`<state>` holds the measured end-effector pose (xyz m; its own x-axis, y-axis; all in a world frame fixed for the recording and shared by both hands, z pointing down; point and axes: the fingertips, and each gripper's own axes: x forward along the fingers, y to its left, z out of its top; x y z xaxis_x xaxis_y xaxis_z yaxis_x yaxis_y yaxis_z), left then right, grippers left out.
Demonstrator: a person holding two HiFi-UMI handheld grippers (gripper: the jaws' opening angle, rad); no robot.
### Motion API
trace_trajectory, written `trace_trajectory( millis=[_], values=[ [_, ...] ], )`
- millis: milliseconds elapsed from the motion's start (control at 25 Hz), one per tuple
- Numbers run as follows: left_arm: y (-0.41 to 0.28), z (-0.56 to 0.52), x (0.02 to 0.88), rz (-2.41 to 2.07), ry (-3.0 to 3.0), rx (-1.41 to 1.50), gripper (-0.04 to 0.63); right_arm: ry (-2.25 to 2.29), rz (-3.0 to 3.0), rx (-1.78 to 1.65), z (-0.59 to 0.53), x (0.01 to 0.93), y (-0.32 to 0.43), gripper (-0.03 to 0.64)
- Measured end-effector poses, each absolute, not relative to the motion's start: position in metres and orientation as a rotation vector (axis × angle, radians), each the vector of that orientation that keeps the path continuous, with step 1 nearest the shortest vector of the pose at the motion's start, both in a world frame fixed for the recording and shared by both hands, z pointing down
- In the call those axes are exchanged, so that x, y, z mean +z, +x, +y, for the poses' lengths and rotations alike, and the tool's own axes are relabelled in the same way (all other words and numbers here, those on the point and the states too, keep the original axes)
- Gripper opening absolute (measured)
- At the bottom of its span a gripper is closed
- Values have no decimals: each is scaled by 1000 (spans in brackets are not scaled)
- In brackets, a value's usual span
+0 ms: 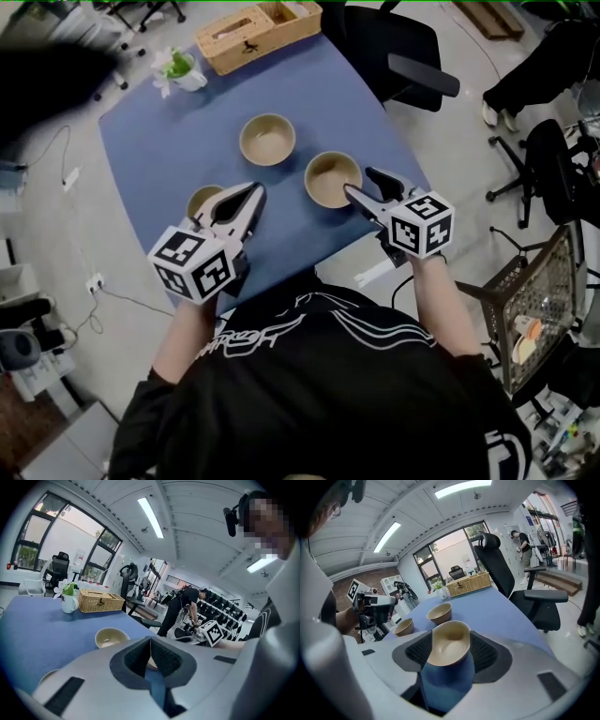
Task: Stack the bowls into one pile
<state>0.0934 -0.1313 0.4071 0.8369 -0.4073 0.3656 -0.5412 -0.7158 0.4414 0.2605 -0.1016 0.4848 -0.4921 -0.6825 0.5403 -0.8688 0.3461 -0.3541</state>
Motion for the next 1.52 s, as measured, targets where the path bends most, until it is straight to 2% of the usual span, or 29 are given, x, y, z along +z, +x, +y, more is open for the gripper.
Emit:
trace_trajectory(
  millis=[400,600,720,1000,1520],
  values=[
    [93,-148,420,-679,2454,356,26,1397,-2202,963,-109,520,267,231],
    [89,-153,425,-672,2440,355,26,1428,-2169,1031,-115,529,275,181],
    [86,-158,429,-668,2432,356,26,1422,-2164,1062,-120,532,275,108],
    [81,-162,434,-656,2412,359,26,1433,-2143,1094,-127,535,273,62],
    [65,-183,439,-705,2369,319,26,1388,-2140,1081,-132,532,268,40]
  ],
)
